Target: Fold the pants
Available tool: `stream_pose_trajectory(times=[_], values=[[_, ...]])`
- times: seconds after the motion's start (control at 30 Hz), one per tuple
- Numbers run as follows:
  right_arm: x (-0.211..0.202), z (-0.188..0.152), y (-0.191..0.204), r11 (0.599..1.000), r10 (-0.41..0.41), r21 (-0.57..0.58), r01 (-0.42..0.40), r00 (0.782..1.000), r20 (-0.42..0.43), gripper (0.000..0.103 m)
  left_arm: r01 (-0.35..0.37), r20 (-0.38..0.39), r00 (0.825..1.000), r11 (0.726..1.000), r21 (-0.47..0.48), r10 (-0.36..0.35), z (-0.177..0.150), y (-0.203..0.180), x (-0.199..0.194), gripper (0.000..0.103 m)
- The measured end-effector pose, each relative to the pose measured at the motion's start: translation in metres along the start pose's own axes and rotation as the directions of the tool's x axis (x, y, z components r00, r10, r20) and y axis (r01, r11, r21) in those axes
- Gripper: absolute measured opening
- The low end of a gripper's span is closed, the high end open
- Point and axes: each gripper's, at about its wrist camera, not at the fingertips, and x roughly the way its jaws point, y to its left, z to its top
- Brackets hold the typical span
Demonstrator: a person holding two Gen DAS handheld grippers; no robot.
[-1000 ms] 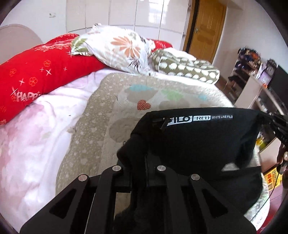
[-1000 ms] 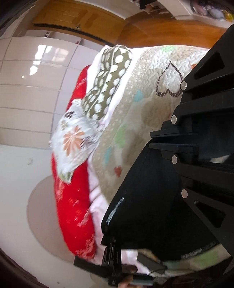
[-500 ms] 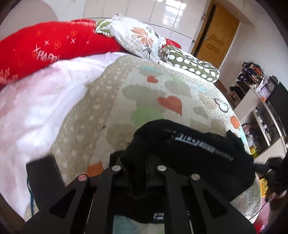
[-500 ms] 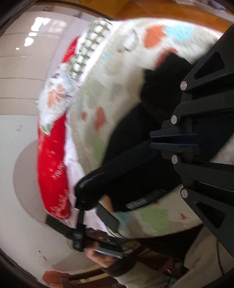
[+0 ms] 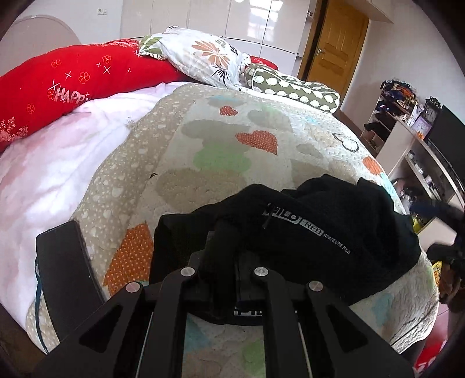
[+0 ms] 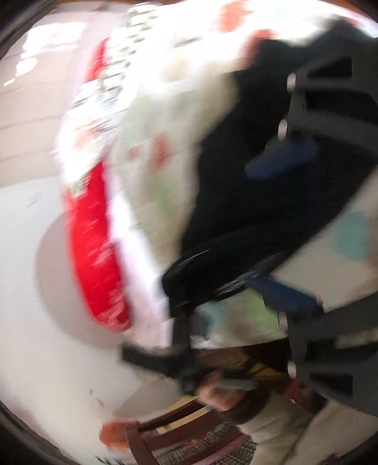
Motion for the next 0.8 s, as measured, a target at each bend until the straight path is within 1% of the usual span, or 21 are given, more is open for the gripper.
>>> stream_pose_trajectory(times=[0.03,0.07,0.13,0.2,0.27,0.33,0.37,0.4,0.43,0.47,0.5,0.53,0.57,0.6,0.67,0.7,0.8], values=[[0.008,0.010,0.008,0.999,-0.002,-0.040,0.003,1.000,0.018,0.079,0.002,0.005,1.000,1.000,0.006,-0.002,0.001,0.000,-0.001,0.007],[0.024,0.025,0.018,0.996,0.000,-0.085,0.001,1.000,0.022,0.079,0.003,0.010,1.000,1.000,0.020,-0.003,0.003,-0.001,-0.004,0.007],[0.054,0.044,0.029,0.993,0.021,-0.119,-0.020,1.000,0.007,0.079,0.005,0.020,1.000,0.999,0.042,-0.006,0.005,-0.003,-0.006,0.007],[0.089,0.063,0.031,0.991,0.061,-0.115,-0.065,0.997,-0.038,0.078,0.009,0.030,0.999,0.998,0.069,-0.011,0.008,-0.005,-0.009,0.007],[0.114,0.076,0.030,0.990,0.095,-0.097,-0.101,0.993,-0.071,0.078,0.013,0.033,0.999,0.996,0.090,-0.016,0.010,-0.006,-0.010,0.007],[0.134,0.084,0.026,0.983,0.166,-0.063,-0.172,0.981,-0.100,0.077,0.018,0.032,0.999,0.994,0.104,-0.022,0.013,-0.006,-0.009,0.007],[0.142,0.087,0.024,0.980,0.190,-0.047,-0.196,0.976,-0.111,0.071,0.019,0.031,0.999,0.994,0.110,-0.022,0.015,-0.005,-0.007,0.007],[0.150,0.089,0.021,0.976,0.211,-0.031,-0.216,0.969,-0.127,0.052,0.019,0.030,0.999,0.993,0.113,-0.023,0.016,-0.004,-0.006,0.007],[0.160,0.092,0.020,0.969,0.241,-0.011,-0.246,0.958,-0.152,0.038,0.021,0.029,0.999,0.993,0.112,-0.024,0.017,-0.003,-0.004,0.010],[0.163,0.090,0.020,0.963,0.266,0.004,-0.269,0.950,-0.165,0.017,0.020,0.028,0.999,0.994,0.109,-0.023,0.018,-0.001,-0.003,0.010],[0.167,0.092,0.019,0.960,0.279,0.014,-0.280,0.946,-0.166,0.016,0.010,0.030,0.999,0.995,0.099,-0.013,0.018,0.002,-0.004,0.012],[0.168,0.094,0.021,0.961,0.274,0.008,-0.276,0.948,-0.160,0.015,0.003,0.037,0.999,0.996,0.090,-0.007,0.018,0.006,-0.005,0.020],[0.168,0.097,0.022,0.963,0.264,-0.002,-0.268,0.952,-0.156,0.015,-0.001,0.044,0.999,0.997,0.081,-0.003,0.017,0.009,-0.008,0.031],[0.165,0.101,0.020,0.967,0.251,-0.008,-0.254,0.957,-0.144,0.014,-0.007,0.053,0.999,0.998,0.066,0.003,0.016,0.014,-0.012,0.035],[0.155,0.108,0.014,0.975,0.220,0.000,-0.221,0.970,-0.101,0.013,-0.011,0.071,0.997,0.999,0.046,0.008,0.010,0.022,-0.023,0.036],[0.150,0.113,0.007,0.978,0.208,0.017,-0.207,0.975,-0.075,0.013,-0.001,0.077,0.997,0.999,0.046,-0.003,0.007,0.023,-0.027,0.036],[0.133,0.128,-0.010,0.977,0.202,0.063,-0.202,0.979,-0.002,0.013,0.067,0.061,0.996,0.996,0.065,-0.071,0.000,0.016,-0.028,0.036]])
